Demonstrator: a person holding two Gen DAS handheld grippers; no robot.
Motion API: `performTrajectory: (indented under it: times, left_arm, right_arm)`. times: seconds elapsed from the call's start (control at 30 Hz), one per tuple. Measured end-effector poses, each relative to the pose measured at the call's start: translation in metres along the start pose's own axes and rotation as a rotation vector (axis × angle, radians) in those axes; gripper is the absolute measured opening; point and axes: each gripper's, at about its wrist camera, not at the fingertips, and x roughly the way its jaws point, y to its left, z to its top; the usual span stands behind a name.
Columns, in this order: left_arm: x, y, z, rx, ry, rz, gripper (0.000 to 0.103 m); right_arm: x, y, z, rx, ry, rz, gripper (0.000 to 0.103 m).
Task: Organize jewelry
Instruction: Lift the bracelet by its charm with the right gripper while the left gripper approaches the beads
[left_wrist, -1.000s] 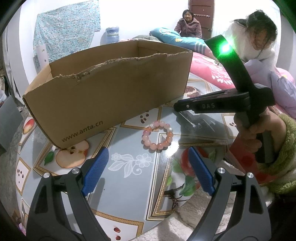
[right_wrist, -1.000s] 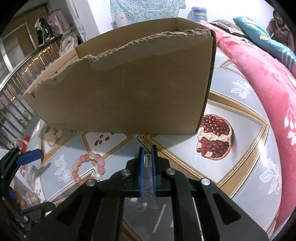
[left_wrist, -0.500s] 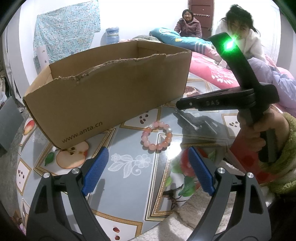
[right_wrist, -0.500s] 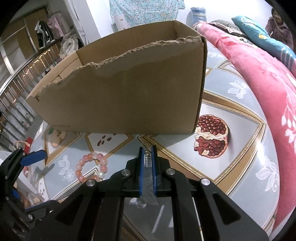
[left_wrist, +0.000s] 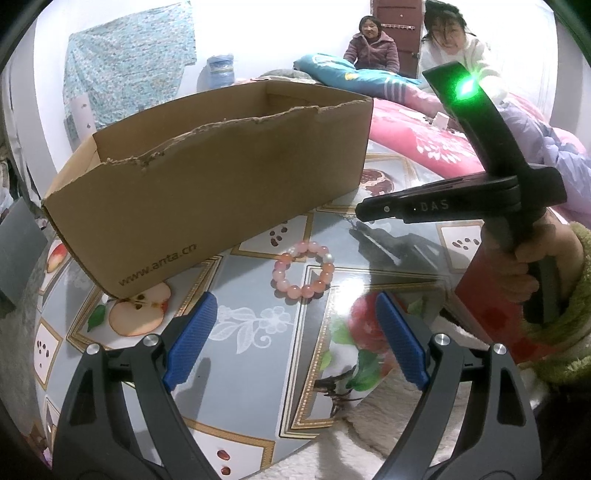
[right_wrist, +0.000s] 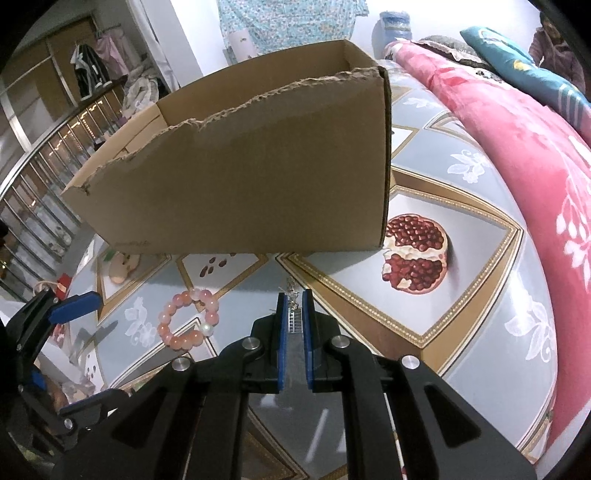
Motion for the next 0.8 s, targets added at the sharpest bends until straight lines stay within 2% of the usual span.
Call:
performTrajectory:
  times: [0.6,0.8]
  left_arm:
    - [0.013,-0.028,0.01,0.075,-0.017,-0.022,0.083]
    - [0.021,-0.031,0.016,0.1,-0.019,-0.037,0.072]
  right_arm:
    - [-0.006,-0.01,-0.005,0.031,-0.012,0.025,0.008]
    - [-0.005,-0.014,-0.006,0.043,-0.012,0.03,0.008]
